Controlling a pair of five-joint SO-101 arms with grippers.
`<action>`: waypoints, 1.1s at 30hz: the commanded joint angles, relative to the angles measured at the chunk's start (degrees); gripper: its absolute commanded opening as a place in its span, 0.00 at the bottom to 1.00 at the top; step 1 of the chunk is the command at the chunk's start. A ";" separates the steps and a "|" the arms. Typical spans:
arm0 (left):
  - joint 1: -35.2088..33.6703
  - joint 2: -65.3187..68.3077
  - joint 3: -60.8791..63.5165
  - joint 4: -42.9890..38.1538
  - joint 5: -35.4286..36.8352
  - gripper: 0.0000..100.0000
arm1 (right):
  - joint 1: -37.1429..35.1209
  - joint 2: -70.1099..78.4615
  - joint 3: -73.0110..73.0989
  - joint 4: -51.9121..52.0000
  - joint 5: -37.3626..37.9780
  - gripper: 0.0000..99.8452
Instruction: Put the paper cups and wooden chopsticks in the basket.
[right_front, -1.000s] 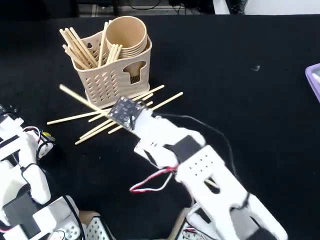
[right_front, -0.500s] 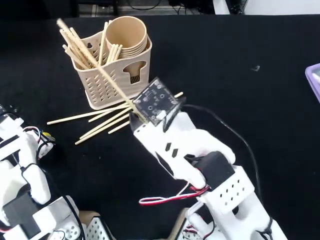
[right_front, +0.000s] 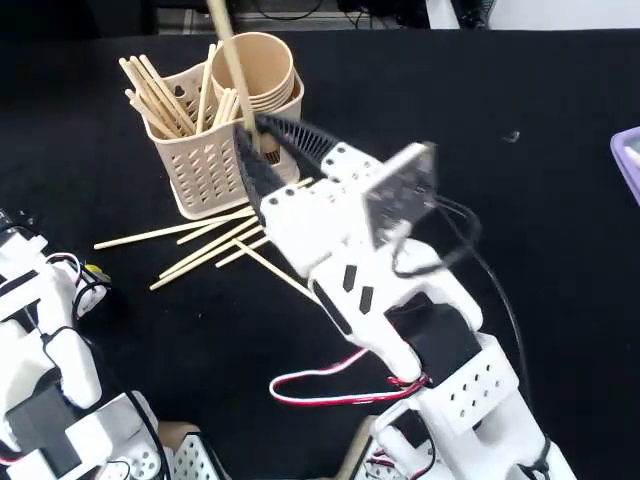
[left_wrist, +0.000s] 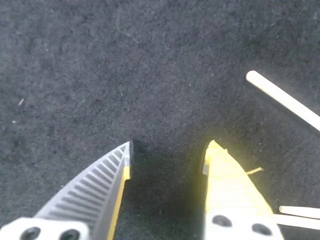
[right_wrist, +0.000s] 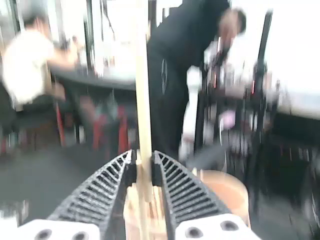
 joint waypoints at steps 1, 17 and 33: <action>-0.84 0.09 -1.71 -0.53 -0.53 0.24 | 0.88 3.03 -3.91 -13.80 -0.70 0.01; -0.84 0.09 -1.71 -0.53 -0.53 0.24 | 0.97 32.66 -26.68 -23.38 -0.70 0.01; -0.75 0.09 -1.63 -0.44 -0.53 0.24 | 0.70 51.56 -25.10 -23.38 -0.70 0.01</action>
